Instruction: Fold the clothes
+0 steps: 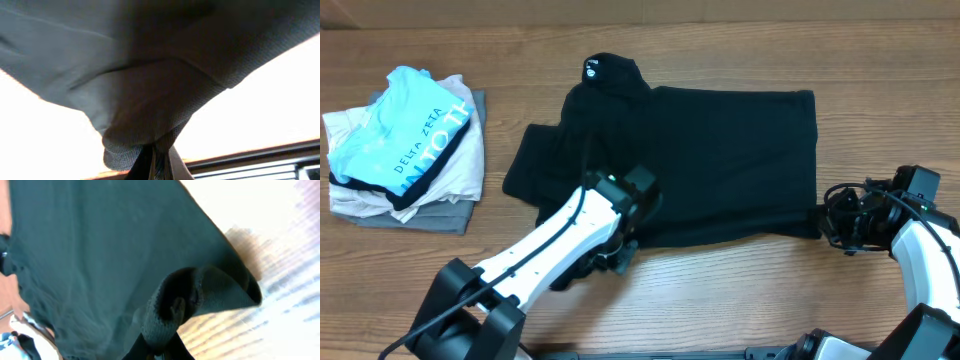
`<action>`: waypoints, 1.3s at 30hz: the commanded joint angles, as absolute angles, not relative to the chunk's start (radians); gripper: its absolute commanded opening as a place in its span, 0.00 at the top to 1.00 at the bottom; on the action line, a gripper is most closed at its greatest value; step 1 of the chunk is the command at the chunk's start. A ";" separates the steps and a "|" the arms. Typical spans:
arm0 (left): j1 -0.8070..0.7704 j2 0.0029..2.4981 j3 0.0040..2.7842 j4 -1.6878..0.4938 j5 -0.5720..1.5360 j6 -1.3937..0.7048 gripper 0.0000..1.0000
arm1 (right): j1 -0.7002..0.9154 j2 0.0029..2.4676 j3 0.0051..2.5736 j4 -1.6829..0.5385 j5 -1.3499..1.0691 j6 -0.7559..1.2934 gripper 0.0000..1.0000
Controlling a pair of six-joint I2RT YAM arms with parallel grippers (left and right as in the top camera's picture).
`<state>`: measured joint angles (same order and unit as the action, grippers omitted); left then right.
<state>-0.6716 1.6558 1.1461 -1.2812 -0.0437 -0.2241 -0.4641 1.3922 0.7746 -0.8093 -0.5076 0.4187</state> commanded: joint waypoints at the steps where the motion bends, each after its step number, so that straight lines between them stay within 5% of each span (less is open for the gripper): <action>1: -0.629 1.641 1.162 -1.290 -0.101 -0.198 0.96 | -0.466 1.390 0.802 -0.842 -0.390 0.423 0.96; 7: -0.559 1.641 1.162 -1.325 -0.099 -0.226 0.96 | -0.466 1.390 0.802 -0.913 -0.310 0.423 0.95; 16: -0.554 1.641 1.162 -1.341 -0.051 -0.225 0.96 | -0.466 1.391 0.791 -0.971 -0.273 0.423 0.48; 33: -0.556 1.641 1.161 -1.327 -0.051 -0.225 0.96 | -0.424 1.403 0.647 -0.786 -0.515 0.424 0.69; 39: -0.556 1.641 1.161 -1.327 -0.051 -0.224 0.96 | -0.397 1.403 0.610 -0.757 -0.513 0.444 0.69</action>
<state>-0.5583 1.6558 1.1473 -1.3270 -0.0605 -0.2218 -0.4084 1.3998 0.6296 -0.7727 -0.4885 0.4271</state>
